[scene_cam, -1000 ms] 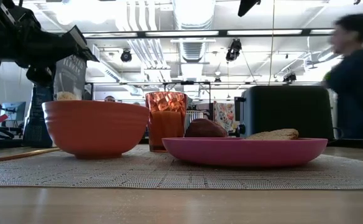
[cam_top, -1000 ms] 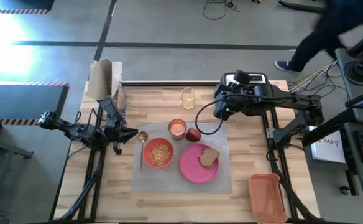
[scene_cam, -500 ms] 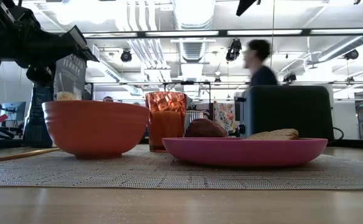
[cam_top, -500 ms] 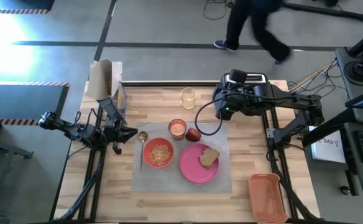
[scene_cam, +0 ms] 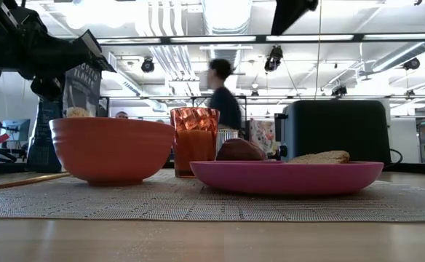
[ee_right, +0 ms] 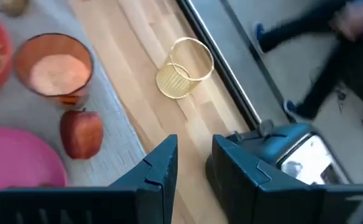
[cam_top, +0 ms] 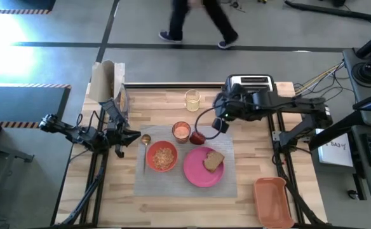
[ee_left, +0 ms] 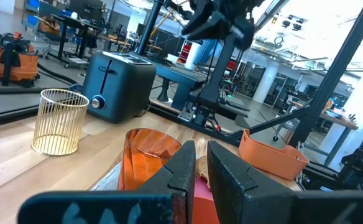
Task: Arrange a breakfast setting
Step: Return to Home Position
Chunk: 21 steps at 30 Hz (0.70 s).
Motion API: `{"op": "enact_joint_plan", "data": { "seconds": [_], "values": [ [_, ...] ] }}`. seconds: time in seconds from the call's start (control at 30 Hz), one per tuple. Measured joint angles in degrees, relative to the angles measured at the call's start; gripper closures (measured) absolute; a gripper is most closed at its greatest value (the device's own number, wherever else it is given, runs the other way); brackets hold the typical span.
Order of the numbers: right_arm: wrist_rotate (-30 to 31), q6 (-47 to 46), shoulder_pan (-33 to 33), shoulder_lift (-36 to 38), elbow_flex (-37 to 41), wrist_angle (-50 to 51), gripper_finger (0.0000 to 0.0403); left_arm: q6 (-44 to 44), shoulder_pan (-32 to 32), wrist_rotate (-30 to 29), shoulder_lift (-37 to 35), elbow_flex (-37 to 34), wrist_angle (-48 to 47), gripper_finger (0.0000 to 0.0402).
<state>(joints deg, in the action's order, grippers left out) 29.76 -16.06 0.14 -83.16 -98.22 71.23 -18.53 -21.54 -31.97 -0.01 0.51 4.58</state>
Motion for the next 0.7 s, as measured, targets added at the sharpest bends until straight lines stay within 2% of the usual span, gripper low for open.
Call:
{"op": "enact_joint_plan", "data": {
  "seconds": [0.13,0.27,0.53,0.7],
  "values": [
    [1.28,-2.36,0.70,1.11,6.86,-6.35,0.0312,-0.02,0.00,0.00,0.00,0.00,0.00,0.0377],
    [1.44,-0.58,0.72,3.72,14.99,-15.30,0.0312,-0.02,0.00,0.00,0.00,0.00,0.02,0.0377],
    [1.22,-3.24,-0.07,10.89,40.43,-47.11,0.0312,-0.01,0.00,0.00,0.00,0.00,0.07,0.0377],
    [1.09,-5.06,0.35,12.40,54.23,-68.00,0.0312,-0.02,0.00,0.00,0.00,-0.02,0.07,0.0377]
  ]
}}
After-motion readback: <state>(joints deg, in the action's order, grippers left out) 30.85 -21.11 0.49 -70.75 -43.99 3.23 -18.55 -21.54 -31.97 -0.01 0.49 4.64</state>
